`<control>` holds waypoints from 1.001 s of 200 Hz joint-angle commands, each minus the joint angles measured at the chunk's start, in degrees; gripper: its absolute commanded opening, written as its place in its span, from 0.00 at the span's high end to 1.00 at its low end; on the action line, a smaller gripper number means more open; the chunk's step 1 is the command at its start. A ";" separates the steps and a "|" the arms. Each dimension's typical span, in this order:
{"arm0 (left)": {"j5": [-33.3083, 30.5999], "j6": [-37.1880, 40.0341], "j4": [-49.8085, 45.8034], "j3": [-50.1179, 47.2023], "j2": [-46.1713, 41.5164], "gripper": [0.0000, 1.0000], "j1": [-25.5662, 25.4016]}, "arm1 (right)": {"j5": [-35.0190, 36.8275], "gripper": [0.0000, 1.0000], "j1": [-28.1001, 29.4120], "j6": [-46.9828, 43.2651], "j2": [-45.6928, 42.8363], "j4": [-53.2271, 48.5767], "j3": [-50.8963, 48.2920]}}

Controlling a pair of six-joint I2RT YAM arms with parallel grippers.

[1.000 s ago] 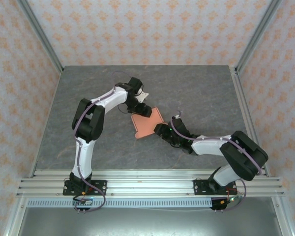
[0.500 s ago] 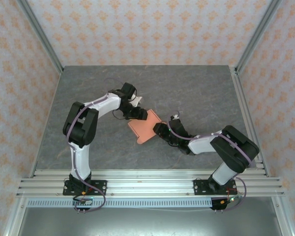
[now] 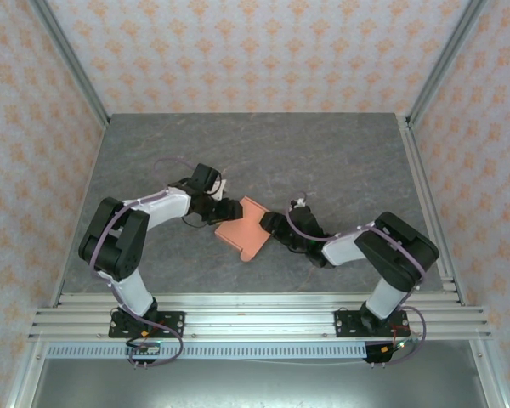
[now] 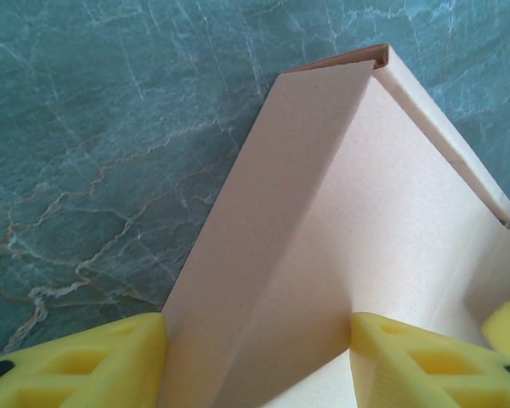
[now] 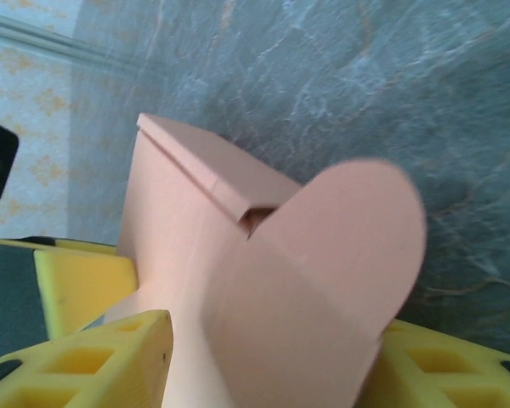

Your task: Fold the paper box

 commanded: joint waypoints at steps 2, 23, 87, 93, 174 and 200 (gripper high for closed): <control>-1.00 -3.89 2.66 -1.54 0.52 0.43 0.32 | -3.60 0.44 1.09 2.00 3.12 3.44 -0.27; 0.72 -4.35 3.92 -1.84 0.78 0.46 0.30 | -3.63 0.54 1.17 2.22 3.10 5.91 -0.96; 4.00 -7.23 6.94 -2.89 -2.85 0.43 1.08 | -3.23 0.82 1.02 -2.63 -5.74 2.49 -0.37; 4.46 -7.57 7.46 -3.10 -3.32 0.42 1.42 | -3.24 0.85 0.96 -3.18 -6.74 1.89 -0.22; 11.24 -9.91 14.89 -7.97 -14.06 0.00 4.84 | -5.24 0.99 -2.02 -9.98 -22.31 -14.07 3.09; 12.94 -7.36 15.28 -9.88 -17.48 0.00 5.48 | -5.62 0.99 -2.99 -10.75 -28.25 -18.32 3.24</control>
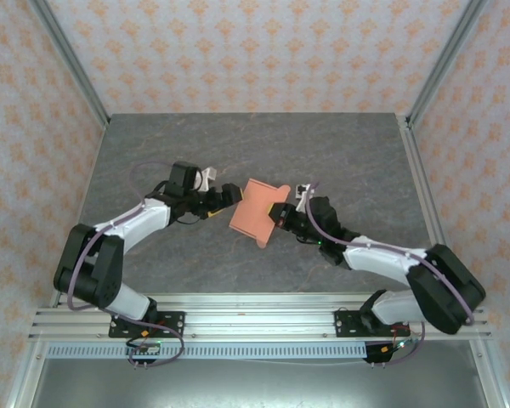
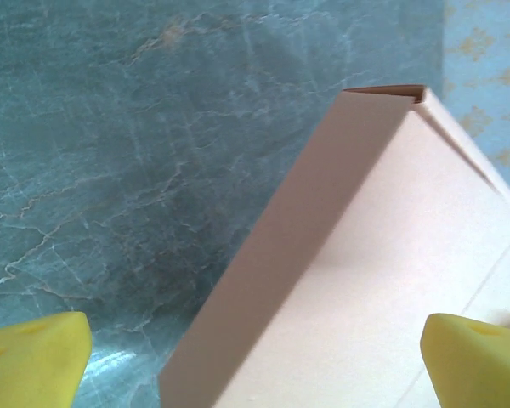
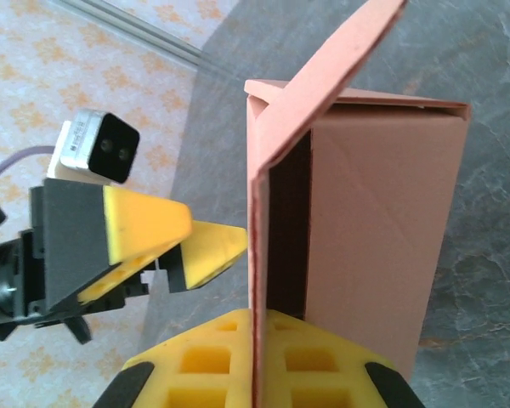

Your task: Fold the paper box

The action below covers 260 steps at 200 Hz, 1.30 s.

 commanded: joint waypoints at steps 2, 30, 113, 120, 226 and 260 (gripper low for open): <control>3.57 2.04 3.56 -1.92 -3.05 0.00 0.81 | -1.04 0.99 -1.00 -2.57 -5.04 -5.25 2.05; 10.19 -2.74 14.60 -5.10 -3.52 0.00 0.90 | -2.81 0.99 -1.51 -2.00 -10.38 -6.64 2.92; 16.64 -0.17 13.91 -2.11 -8.21 0.00 -2.02 | -6.39 0.99 -1.50 -1.23 -13.93 -6.45 5.58; 17.21 -1.04 15.55 -2.26 -8.18 0.00 -2.39 | -6.89 0.99 -1.47 -1.14 -13.84 -6.09 5.75; 18.62 -4.31 15.49 -1.64 -18.10 0.26 -4.98 | -13.57 0.93 -2.66 -2.32 -13.21 -3.17 7.04; 16.84 -6.22 14.27 -2.09 -21.53 0.47 -5.41 | -14.99 0.87 -2.77 -3.20 -12.05 -1.29 6.99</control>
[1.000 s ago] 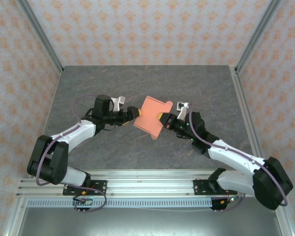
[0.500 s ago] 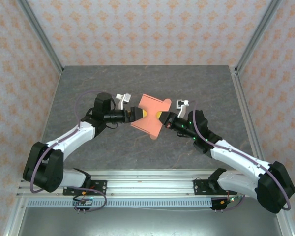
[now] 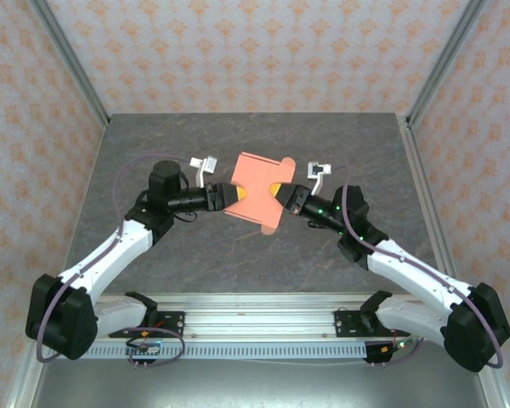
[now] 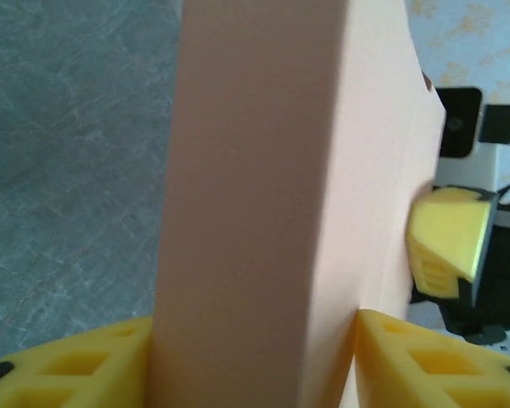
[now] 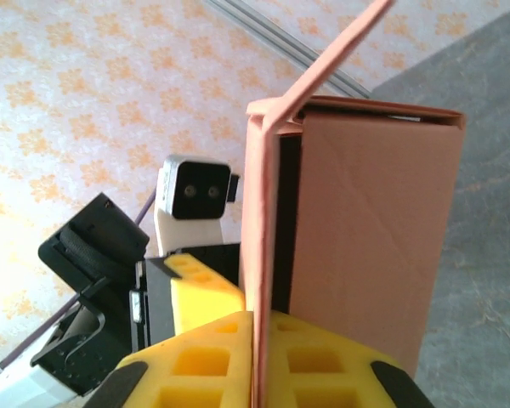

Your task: Fold the paper box

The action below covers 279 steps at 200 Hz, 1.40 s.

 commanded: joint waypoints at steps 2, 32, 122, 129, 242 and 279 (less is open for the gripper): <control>2.92 -2.10 2.28 1.43 -3.33 0.47 -1.84 | -3.20 0.87 0.40 -1.99 1.78 0.58 0.47; 1.93 -3.92 3.07 1.30 -4.23 0.60 -2.29 | -3.50 0.79 -0.14 -3.82 2.18 -0.72 1.16; -7.94 -11.28 -2.91 4.17 -5.68 0.81 -2.23 | -0.23 0.38 -1.64 -15.57 -0.04 -10.41 0.27; -8.96 -12.96 -3.11 4.41 -5.93 0.81 -2.14 | -0.22 0.36 -1.64 -16.99 -0.85 -11.21 -0.27; -17.30 -27.57 -4.69 5.25 -7.66 0.82 0.67 | -2.26 0.37 -1.68 -23.35 -9.19 -3.28 -8.73; -17.90 -27.93 -7.04 5.40 -8.99 0.82 0.83 | -6.16 0.44 -1.69 -25.05 -4.67 1.39 -5.49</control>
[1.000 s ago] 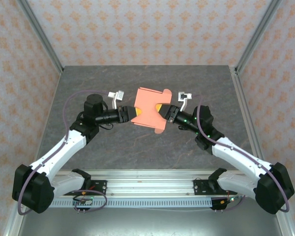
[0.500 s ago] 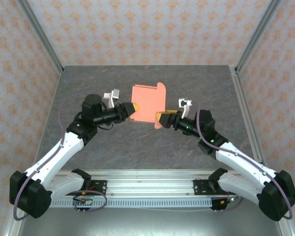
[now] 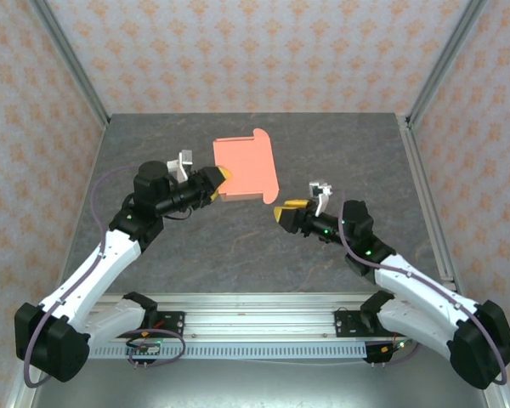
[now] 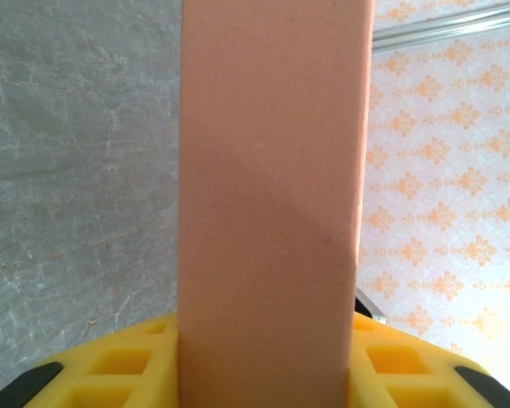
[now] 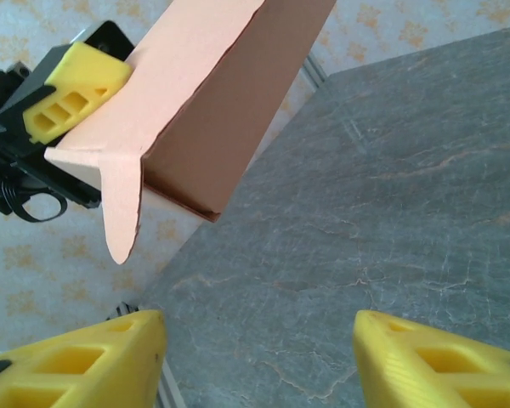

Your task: Fold the paper box

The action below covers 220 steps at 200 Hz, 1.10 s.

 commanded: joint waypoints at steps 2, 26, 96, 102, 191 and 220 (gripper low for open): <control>-1.30 -1.37 -0.35 2.38 -1.64 0.82 0.61 | -3.81 0.44 0.02 -2.44 1.96 6.92 3.21; -2.64 0.62 -4.34 2.74 -2.65 0.82 0.62 | -5.37 0.47 -0.03 -3.46 3.29 8.32 4.94; -0.96 22.06 -16.19 4.14 11.97 0.70 -0.62 | 33.35 0.48 -0.05 -3.23 -2.19 -34.41 11.93; -1.00 25.39 -18.50 5.45 14.84 0.70 -1.47 | 33.68 0.48 -0.05 -3.74 -1.81 -35.50 12.62; 14.09 44.85 -16.84 17.34 41.06 0.68 -4.22 | 23.06 0.46 -4.65 -7.73 21.00 -30.38 20.79; 12.52 51.27 -23.71 22.51 47.86 0.53 -3.31 | 11.55 0.48 -10.22 -8.13 29.26 -27.68 24.42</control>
